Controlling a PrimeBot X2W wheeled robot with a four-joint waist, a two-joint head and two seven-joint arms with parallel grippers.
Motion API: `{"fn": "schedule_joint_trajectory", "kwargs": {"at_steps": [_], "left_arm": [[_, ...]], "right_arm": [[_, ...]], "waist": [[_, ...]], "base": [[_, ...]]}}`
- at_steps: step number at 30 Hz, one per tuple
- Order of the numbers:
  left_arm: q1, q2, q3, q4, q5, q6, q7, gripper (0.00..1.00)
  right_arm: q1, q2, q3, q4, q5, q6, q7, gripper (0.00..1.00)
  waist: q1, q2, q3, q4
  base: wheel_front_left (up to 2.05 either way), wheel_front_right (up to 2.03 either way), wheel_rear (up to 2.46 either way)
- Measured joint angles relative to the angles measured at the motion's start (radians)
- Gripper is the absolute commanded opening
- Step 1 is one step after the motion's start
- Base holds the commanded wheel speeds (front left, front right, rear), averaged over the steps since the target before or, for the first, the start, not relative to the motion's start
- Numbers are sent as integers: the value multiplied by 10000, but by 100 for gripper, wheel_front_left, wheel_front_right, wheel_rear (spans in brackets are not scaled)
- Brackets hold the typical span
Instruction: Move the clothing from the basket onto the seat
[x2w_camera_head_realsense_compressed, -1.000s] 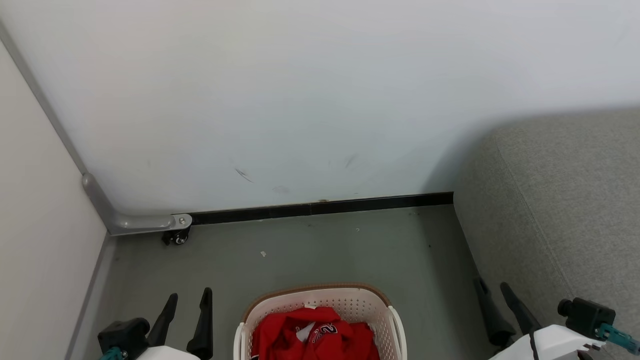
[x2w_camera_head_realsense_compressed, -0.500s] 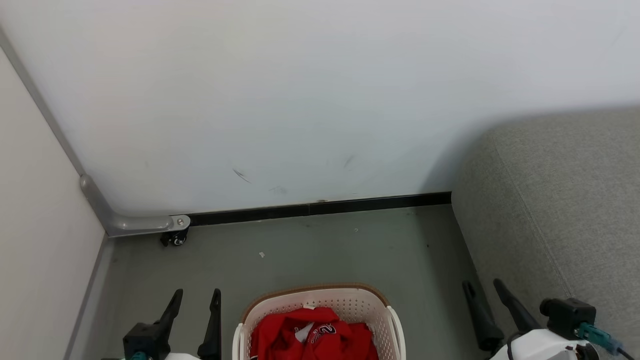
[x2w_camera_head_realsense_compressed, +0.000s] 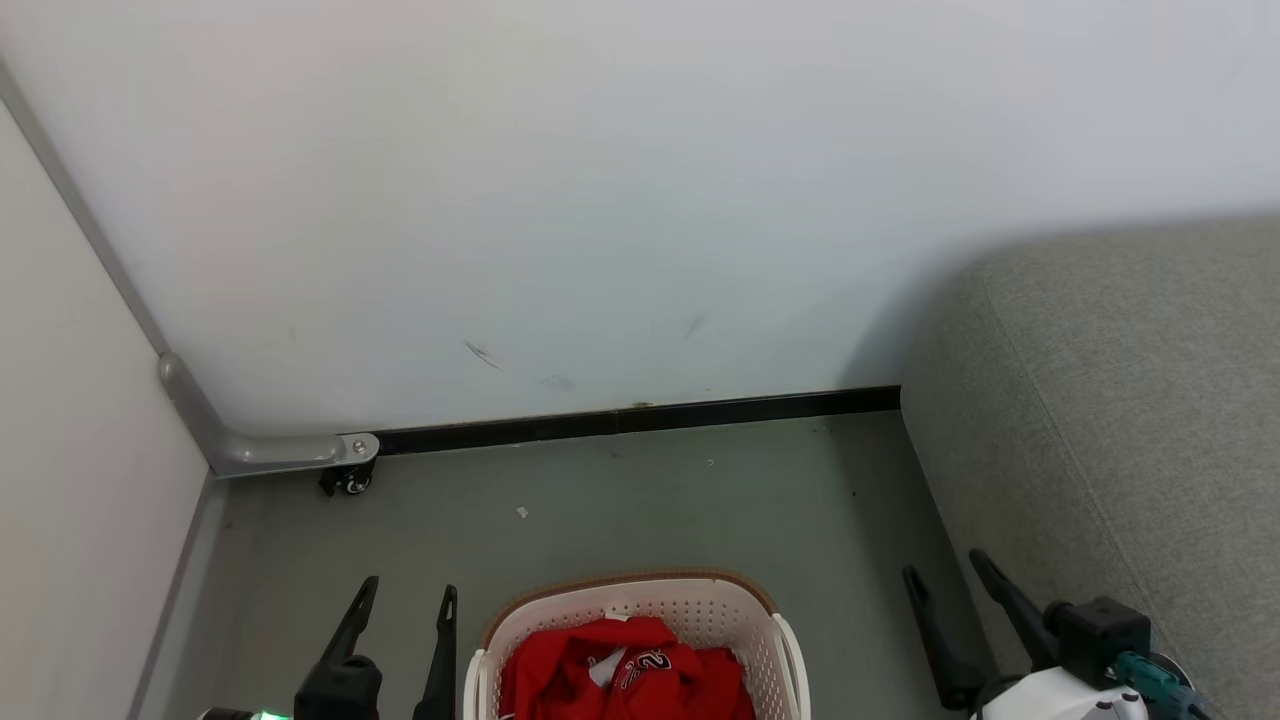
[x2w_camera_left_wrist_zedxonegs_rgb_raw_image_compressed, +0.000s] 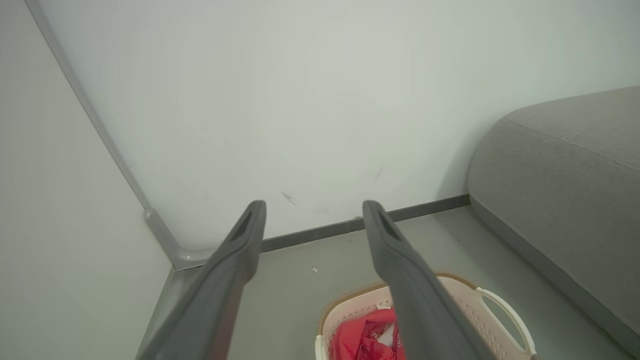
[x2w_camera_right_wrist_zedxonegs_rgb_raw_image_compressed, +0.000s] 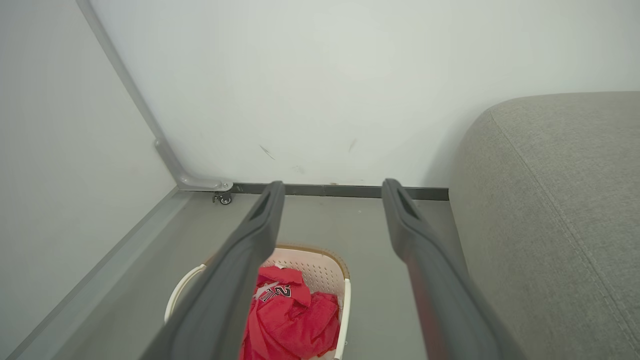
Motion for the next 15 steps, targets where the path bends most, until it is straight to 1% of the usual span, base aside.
{"fn": "schedule_joint_trajectory", "kwargs": {"at_steps": [5, 15], "left_arm": [[0, -19, 23, 134, 138, 73, -27, 100], [0, -40, 209, 431, -81, 73, -27, 100]], "right_arm": [[1, 0, 36, -8, -192, 0, -59, 100], [66, 0, 35, -6, -192, 0, -59, 100]], "waist": [[0, 0, -5, -2], [-1, 0, -44, -20]], "base": [[0, 0, 0], [0, 0, 0]]}}
